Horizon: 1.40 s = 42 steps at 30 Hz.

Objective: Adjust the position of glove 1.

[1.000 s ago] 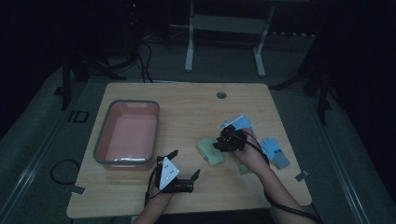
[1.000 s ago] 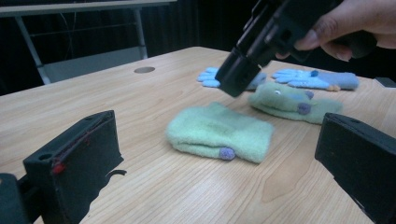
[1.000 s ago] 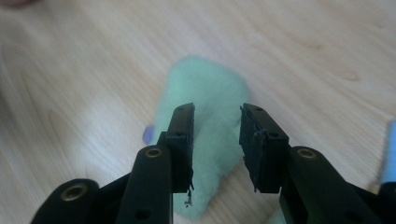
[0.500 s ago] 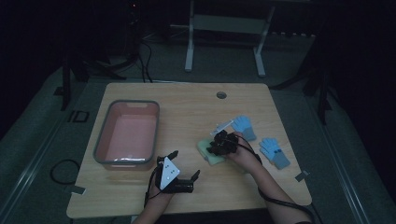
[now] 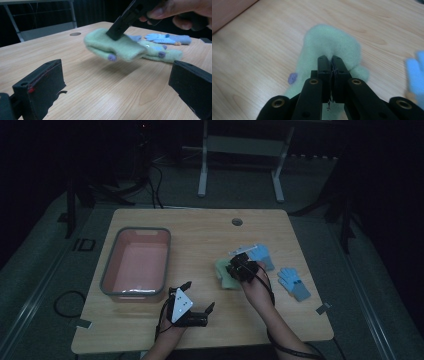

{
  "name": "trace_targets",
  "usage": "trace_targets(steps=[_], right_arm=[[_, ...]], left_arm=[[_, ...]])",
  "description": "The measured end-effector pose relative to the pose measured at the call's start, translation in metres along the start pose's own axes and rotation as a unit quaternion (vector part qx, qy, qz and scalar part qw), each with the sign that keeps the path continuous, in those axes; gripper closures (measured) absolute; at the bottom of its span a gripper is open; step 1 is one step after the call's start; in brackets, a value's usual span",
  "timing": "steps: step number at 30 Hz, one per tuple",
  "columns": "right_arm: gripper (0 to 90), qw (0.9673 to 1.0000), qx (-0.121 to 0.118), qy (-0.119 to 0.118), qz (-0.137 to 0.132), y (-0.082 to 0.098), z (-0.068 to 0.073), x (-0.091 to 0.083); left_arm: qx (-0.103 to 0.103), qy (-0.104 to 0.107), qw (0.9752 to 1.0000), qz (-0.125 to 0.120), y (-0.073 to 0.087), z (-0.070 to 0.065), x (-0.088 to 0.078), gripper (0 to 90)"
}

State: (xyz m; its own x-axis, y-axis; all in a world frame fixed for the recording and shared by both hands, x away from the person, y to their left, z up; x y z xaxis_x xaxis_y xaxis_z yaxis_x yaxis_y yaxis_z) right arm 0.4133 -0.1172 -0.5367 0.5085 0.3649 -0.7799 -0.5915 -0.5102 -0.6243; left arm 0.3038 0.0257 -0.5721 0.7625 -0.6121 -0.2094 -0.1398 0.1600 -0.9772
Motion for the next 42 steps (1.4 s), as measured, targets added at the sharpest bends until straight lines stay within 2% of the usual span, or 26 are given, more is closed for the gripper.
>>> trace_targets(steps=[3,7,8,10,12,16,22,27,30,34,39,42], right_arm=[[87.3,0.9997,0.022,0.013,0.003,0.004,-0.001,-0.004],[87.4,0.9994,0.018,0.029,0.012,0.012,0.001,-0.004],[87.3,0.9992,0.014,0.033,0.019,0.022,0.005,-0.002],[87.3,0.9992,0.008,0.031,0.025,0.031,0.008,0.001],[87.3,0.9993,0.015,0.016,0.031,0.040,0.010,0.006],[87.1,0.9988,0.015,0.017,0.043,0.049,0.007,0.015],[81.1,0.9982,0.018,0.006,0.058,0.056,0.002,0.027],[72.7,0.9985,0.011,-0.005,0.053,0.051,-0.002,0.019],[69.1,0.9992,0.003,-0.008,0.040,0.044,-0.011,0.005],[66.0,0.9996,-0.011,-0.004,0.025,0.040,-0.032,-0.018],[65.8,0.9994,-0.024,0.003,0.023,0.050,-0.060,-0.036],[65.8,0.9995,-0.018,-0.005,0.026,0.058,-0.068,-0.039]], left_arm=[[-0.001,-0.001,1.0000,0.000,0.000,0.000,0.000,0.2],[-0.003,0.000,1.0000,-0.001,0.000,0.000,0.001,0.2],[-0.002,0.001,1.0000,-0.001,-0.001,0.000,0.001,0.2],[-0.002,0.002,1.0000,-0.001,-0.001,-0.001,0.000,0.2],[-0.002,0.002,1.0000,-0.002,-0.001,-0.001,0.001,0.2],[-0.003,0.005,1.0000,0.001,-0.001,-0.001,0.001,0.2],[-0.002,0.005,1.0000,0.001,0.000,0.001,0.001,0.2],[-0.004,0.004,1.0000,0.002,0.000,0.002,0.001,0.2],[-0.001,0.005,1.0000,0.005,0.001,0.001,0.001,0.2],[0.002,0.005,1.0000,0.008,0.002,0.000,0.002,0.2],[0.008,0.004,0.9999,0.010,0.003,-0.001,0.004,0.2],[0.008,0.003,0.9999,0.011,0.003,-0.001,0.004,0.2]])
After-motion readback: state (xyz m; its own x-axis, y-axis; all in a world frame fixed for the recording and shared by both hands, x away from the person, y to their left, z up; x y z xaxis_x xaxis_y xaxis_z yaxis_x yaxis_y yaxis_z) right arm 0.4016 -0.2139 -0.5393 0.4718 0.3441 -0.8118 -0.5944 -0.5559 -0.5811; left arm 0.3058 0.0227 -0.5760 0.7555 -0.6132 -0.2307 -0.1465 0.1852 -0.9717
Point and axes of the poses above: each handheld gripper's, and its own axes: x roughly forward along the jaws, y roughly out of its underside, z roughly to its left, the point moved 7 cm from there along x, roughly forward along the jaws
